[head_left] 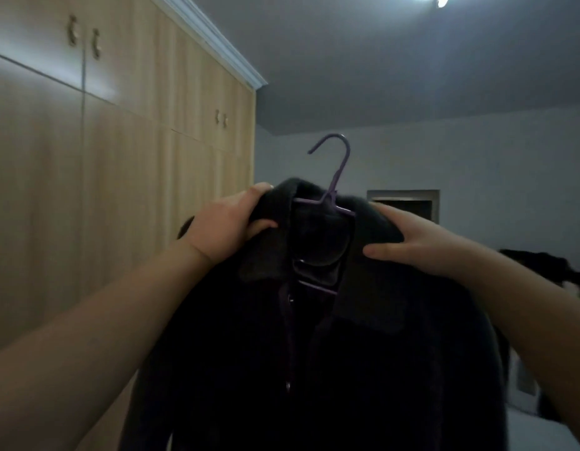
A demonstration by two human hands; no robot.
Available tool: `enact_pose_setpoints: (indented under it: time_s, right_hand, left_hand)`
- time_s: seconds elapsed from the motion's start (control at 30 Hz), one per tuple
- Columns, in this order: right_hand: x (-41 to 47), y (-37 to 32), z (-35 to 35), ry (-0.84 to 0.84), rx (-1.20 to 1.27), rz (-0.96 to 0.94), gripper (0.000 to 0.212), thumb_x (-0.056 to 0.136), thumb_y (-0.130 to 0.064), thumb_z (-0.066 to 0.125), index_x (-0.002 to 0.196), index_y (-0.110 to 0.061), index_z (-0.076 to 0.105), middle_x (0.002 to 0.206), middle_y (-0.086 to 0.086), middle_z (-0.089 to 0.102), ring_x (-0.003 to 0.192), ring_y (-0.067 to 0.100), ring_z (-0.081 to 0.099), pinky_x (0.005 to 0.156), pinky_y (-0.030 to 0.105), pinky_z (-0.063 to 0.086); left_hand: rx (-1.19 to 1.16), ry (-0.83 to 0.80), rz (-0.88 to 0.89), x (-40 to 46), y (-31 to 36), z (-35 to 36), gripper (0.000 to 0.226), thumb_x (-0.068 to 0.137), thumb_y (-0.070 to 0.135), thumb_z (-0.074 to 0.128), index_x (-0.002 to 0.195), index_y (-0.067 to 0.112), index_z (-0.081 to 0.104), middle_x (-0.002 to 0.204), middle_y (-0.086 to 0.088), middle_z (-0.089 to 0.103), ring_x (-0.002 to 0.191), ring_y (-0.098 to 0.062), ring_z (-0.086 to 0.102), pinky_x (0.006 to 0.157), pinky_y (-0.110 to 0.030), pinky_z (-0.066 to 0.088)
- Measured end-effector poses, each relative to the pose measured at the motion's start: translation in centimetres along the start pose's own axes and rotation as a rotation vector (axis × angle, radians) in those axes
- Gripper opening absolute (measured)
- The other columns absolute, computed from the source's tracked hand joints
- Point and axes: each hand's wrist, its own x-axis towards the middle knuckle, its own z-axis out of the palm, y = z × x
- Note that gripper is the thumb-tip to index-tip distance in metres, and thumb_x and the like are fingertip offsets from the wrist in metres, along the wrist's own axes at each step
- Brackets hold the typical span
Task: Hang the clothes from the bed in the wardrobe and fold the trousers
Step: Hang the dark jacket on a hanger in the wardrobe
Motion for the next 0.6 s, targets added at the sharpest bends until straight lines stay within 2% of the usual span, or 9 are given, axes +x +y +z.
enact_pose_setpoints:
  time_s: [0.1, 0.2, 0.27, 0.33, 0.43, 0.53, 0.6]
  right_hand:
    - [1.0, -0.2, 3.3, -0.012, -0.141, -0.063, 0.04, 0.083, -0.031, 0.079, 0.109, -0.051, 0.056, 0.101, -0.021, 0.069, 0.092, -0.006, 0.066, 0.085, 0.027, 0.055]
    - [1.1, -1.4, 6.7, 0.008, -0.346, -0.126, 0.029, 0.083, -0.049, 0.071, 0.107, -0.042, 0.054, 0.088, -0.021, 0.064, 0.081, 0.003, 0.064, 0.074, 0.031, 0.054]
    - [1.0, -2.9, 8.5, -0.021, -0.386, -0.18, 0.029, 0.083, -0.055, 0.068, 0.104, -0.043, 0.051, 0.084, -0.019, 0.062, 0.078, 0.006, 0.063, 0.07, 0.031, 0.051]
    - [0.9, -4.8, 9.8, -0.112, -0.313, -0.215, 0.03, 0.084, -0.053, 0.068, 0.107, -0.044, 0.051, 0.089, -0.019, 0.064, 0.082, 0.005, 0.064, 0.071, 0.028, 0.051]
    - [0.3, -8.5, 11.6, -0.236, -0.109, -0.246, 0.038, 0.086, -0.043, 0.071, 0.12, -0.038, 0.055, 0.102, -0.02, 0.064, 0.094, -0.001, 0.063, 0.076, 0.021, 0.051]
    - [-0.7, -12.7, 14.3, -0.192, 0.004, -0.311, 0.041, 0.089, -0.034, 0.071, 0.125, -0.036, 0.052, 0.103, -0.026, 0.059, 0.095, -0.008, 0.058, 0.075, 0.013, 0.044]
    - [-1.6, -15.9, 16.4, -0.129, 0.016, -0.359, 0.043, 0.091, -0.033, 0.07, 0.131, -0.035, 0.054, 0.1, -0.027, 0.058, 0.093, 0.0, 0.059, 0.076, 0.016, 0.045]
  left_hand:
    - [0.055, -0.085, -0.068, -3.2, -0.2, -1.7, 0.057, 0.085, 0.064, 0.041, 0.131, 0.032, 0.034, 0.108, -0.016, 0.072, 0.087, -0.042, 0.07, 0.065, -0.041, 0.052]
    - [0.113, -0.193, -0.147, -6.5, -0.7, -3.9, 0.058, 0.084, 0.064, 0.043, 0.131, 0.032, 0.031, 0.112, -0.017, 0.071, 0.091, -0.042, 0.069, 0.069, -0.043, 0.053]
    - [0.15, -0.269, -0.188, -8.5, -1.2, -6.1, 0.056, 0.088, 0.057, 0.055, 0.13, 0.031, 0.029, 0.113, -0.021, 0.07, 0.093, -0.045, 0.068, 0.069, -0.044, 0.052]
    - [0.184, -0.327, -0.241, -10.4, -1.5, -8.9, 0.058, 0.09, 0.043, 0.066, 0.131, 0.031, 0.026, 0.116, -0.023, 0.068, 0.097, -0.047, 0.066, 0.072, -0.045, 0.051]
    - [0.239, -0.347, -0.329, -13.3, -1.8, -13.7, 0.062, 0.091, 0.04, 0.066, 0.139, 0.029, 0.028, 0.121, -0.022, 0.066, 0.103, -0.046, 0.065, 0.077, -0.045, 0.05]
    - [0.268, -0.321, -0.437, -15.8, -1.8, -18.7, 0.065, 0.092, 0.037, 0.066, 0.146, 0.019, 0.035, 0.129, -0.019, 0.062, 0.112, -0.042, 0.062, 0.08, -0.038, 0.044]
    - [0.27, -0.312, -0.503, -17.4, -1.6, -22.0, 0.064, 0.092, 0.034, 0.067, 0.147, 0.018, 0.036, 0.133, -0.017, 0.06, 0.116, -0.039, 0.059, 0.08, -0.033, 0.039]
